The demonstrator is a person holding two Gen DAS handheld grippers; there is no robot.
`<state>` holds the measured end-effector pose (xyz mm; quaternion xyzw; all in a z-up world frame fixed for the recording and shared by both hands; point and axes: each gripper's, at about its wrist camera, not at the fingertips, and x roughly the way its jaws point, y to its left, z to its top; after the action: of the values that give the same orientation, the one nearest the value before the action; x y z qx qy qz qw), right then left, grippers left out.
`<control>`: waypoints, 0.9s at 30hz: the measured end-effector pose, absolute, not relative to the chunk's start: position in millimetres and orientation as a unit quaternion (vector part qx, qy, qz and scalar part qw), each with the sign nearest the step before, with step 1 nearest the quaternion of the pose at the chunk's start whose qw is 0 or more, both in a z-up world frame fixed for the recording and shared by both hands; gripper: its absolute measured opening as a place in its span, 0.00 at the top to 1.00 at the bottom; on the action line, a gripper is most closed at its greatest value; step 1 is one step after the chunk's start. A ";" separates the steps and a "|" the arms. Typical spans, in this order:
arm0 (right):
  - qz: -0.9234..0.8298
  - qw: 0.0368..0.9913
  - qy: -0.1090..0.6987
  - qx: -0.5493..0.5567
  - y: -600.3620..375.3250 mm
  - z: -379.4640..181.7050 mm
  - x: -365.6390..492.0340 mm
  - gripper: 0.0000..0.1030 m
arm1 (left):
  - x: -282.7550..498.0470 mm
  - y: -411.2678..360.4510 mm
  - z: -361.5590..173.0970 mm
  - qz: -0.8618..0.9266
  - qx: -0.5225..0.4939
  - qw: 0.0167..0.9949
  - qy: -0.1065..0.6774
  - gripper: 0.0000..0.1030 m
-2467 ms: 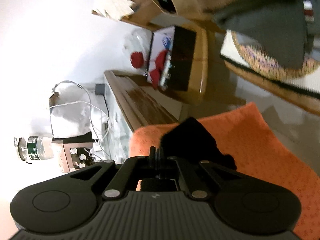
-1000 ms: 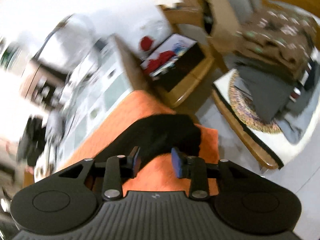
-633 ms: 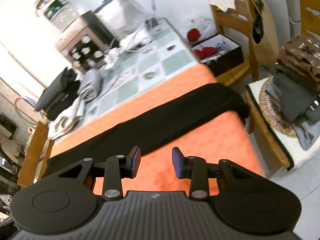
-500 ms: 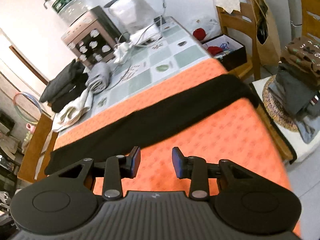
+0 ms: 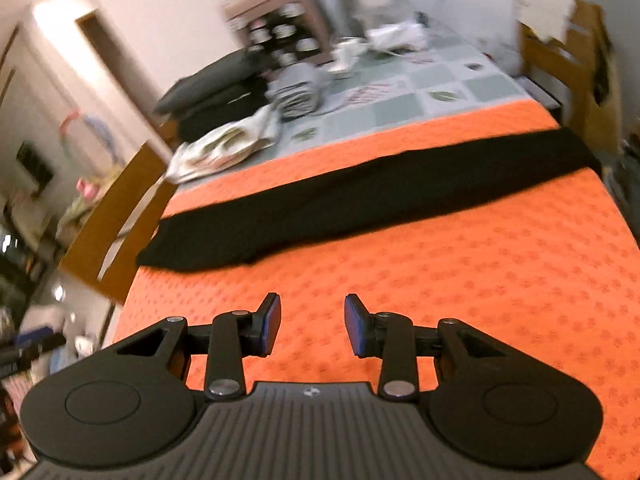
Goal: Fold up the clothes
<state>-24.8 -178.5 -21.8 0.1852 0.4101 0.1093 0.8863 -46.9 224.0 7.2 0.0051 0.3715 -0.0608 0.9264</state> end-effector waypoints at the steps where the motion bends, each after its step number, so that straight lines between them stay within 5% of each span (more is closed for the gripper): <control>1: 0.111 0.887 0.411 0.178 -168.8 -19.9 -27.4 0.59 | -46.3 229.2 5.8 -0.065 0.005 0.925 0.373 0.42; 27: -0.063 0.916 0.353 0.179 113.2 3.0 -77.0 0.56 | 85.6 375.5 11.2 -0.337 0.171 0.875 0.302 0.39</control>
<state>-77.0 113.2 3.0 0.1792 0.3532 -0.0625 0.9161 85.6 375.5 11.2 0.1712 0.3016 -0.3374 0.8752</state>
